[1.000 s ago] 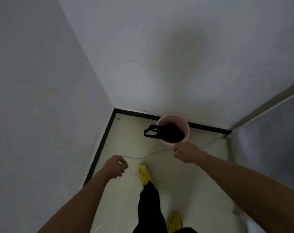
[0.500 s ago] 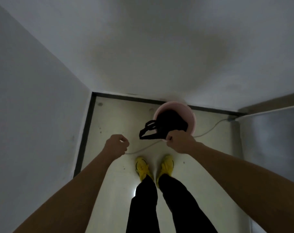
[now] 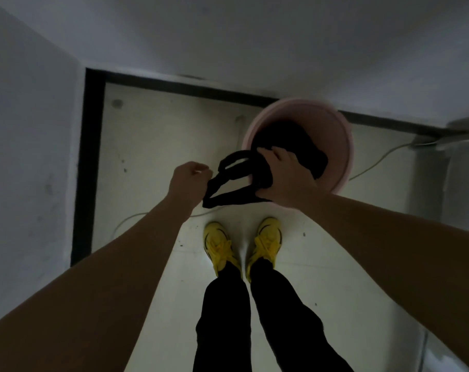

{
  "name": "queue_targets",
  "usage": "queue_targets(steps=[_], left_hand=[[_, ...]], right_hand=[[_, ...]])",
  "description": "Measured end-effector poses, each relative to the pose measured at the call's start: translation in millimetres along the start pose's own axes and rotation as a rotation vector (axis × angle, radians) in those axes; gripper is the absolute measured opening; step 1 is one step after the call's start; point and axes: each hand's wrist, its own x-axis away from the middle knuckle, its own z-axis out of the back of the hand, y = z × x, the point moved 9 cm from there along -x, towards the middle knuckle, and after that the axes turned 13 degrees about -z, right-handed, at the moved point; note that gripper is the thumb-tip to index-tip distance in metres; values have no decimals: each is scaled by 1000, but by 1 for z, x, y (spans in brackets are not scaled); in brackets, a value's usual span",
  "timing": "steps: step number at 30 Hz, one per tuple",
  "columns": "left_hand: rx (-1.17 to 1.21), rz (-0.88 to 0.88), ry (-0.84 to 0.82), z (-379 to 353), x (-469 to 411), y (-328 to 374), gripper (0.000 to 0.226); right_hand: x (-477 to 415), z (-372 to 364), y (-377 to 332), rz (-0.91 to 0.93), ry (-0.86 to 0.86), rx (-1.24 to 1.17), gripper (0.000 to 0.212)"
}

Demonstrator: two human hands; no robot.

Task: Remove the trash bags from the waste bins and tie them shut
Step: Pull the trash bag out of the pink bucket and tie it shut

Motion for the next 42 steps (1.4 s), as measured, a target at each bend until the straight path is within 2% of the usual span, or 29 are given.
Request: queue_targets(steps=[1, 3, 5, 6, 10, 14, 17, 20, 27, 31, 37, 42], left_hand=[[38, 3, -30, -12, -7, -2, 26], [49, -9, -106, -34, -14, -4, 23], [-44, -43, -127, -46, -18, -3, 12], [-87, -52, -109, -48, -19, -2, 5], [16, 42, 24, -48, -21, 2, 20], [134, 121, 79, -51, -12, 8, 18], [192, 141, 47, -63, 12, 23, 16], [204, 119, 16, -68, 40, 41, 14], [209, 22, 34, -47, 116, 95, 12], [254, -14, 60, -28, 165, 114, 24], [298, -65, 53, -7, 233, 102, 23], [466, -149, -9, 20, 292, 91, 16]], right_hand=[[-7, -16, 4, -4, -33, 27, 83], [-13, -40, 13, -9, -58, 63, 58], [-12, -49, 26, -23, -5, 4, 36], [-10, -50, 34, -33, 23, -23, 32], [-2, -35, 79, -84, 61, -17, 34], [4, -9, 144, -288, 67, -33, 35], [14, 11, 180, -473, 83, -194, 29], [29, 30, 191, -572, 121, -383, 22], [94, 94, 172, -535, 284, -637, 31], [146, 115, 168, -507, 367, -745, 36], [232, 82, 169, -545, 441, -833, 32], [303, 44, 172, -630, 559, -1080, 31]])
